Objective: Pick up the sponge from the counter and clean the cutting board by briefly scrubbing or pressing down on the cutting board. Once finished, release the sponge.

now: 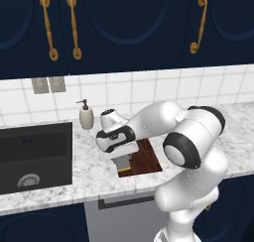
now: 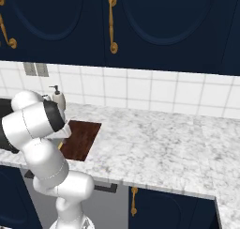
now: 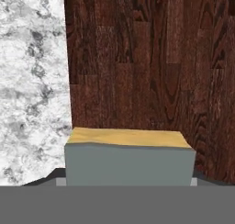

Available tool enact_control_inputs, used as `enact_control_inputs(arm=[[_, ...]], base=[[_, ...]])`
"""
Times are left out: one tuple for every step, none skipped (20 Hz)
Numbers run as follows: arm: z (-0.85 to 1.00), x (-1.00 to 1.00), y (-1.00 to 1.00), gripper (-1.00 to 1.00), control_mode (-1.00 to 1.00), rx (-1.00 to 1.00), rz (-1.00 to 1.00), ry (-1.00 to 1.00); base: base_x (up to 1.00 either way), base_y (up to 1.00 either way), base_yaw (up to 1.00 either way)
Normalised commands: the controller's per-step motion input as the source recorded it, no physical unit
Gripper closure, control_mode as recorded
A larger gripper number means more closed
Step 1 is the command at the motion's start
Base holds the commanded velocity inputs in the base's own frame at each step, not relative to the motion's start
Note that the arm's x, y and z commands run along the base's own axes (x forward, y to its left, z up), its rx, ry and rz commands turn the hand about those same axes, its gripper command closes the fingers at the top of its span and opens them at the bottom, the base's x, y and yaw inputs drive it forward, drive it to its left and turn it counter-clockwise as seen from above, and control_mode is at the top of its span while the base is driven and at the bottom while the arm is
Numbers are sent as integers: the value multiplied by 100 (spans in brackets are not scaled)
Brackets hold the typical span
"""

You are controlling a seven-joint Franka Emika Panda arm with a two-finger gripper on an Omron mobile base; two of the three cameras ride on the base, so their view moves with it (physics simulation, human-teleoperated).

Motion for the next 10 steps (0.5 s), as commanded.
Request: enact_control_inputs(arm=[[0,27,0,100,-100,0,4,0],[0,28,0,100,-100,0,4,0],[0,32,0,100,-100,0,4,0],[0,33,0,100,-100,0,3,0],[0,39,0,100,-100,0,3,0],[0,41,0,100,-100,0,3,0],[0,45,0,100,-100,0,3,0],[0,49,0,100,-100,0,4,0],[0,56,0,100,-100,0,4,0],[0,61,0,100,-100,0,4,0]], base=[[0,0,0],[0,0,0],[0,0,0],[0,0,0],[0,0,0],[0,0,0],[0,0,0],[0,0,0],[0,0,0],[0,0,0]])
